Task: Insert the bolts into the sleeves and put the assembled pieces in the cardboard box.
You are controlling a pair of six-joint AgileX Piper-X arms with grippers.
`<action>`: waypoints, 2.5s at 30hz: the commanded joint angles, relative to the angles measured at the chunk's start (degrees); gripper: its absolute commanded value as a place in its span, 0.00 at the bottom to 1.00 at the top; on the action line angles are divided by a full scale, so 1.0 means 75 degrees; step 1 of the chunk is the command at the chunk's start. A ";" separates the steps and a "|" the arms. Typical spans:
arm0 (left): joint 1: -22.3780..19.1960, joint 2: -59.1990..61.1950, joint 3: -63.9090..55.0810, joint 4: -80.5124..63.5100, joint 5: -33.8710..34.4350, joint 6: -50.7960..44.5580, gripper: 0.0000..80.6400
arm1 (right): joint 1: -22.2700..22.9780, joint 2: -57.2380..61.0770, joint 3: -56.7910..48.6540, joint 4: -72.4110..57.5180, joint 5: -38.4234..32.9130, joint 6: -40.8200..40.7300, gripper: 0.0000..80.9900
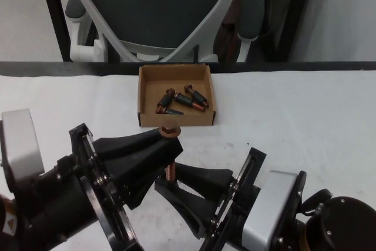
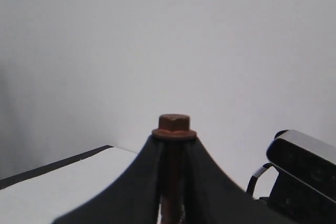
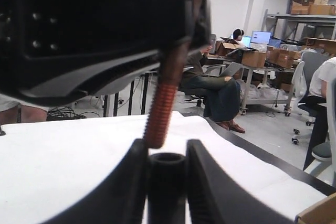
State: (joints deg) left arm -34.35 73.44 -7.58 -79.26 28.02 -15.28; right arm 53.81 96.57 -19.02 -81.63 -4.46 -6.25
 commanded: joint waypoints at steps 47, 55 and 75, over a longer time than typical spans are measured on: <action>-0.0028 0.0016 -0.0012 -0.0208 0.0276 -0.0274 0.01 | -0.0025 0.0000 0.0037 -0.0983 0.0073 -0.0022 0.00; -0.0066 0.0016 -0.0027 -0.0208 0.0276 -0.0228 0.01 | -0.0025 0.0000 0.0003 -0.0983 0.0023 0.0025 0.00; -0.0066 0.0016 -0.0027 0.0080 -0.0011 0.1272 0.01 | -0.0011 0.0000 0.0003 -0.0983 -0.0133 0.0291 0.00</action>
State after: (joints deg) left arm -34.72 73.44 -7.69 -77.63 27.08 -8.69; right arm 53.81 97.24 -18.41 -87.00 -5.28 -4.62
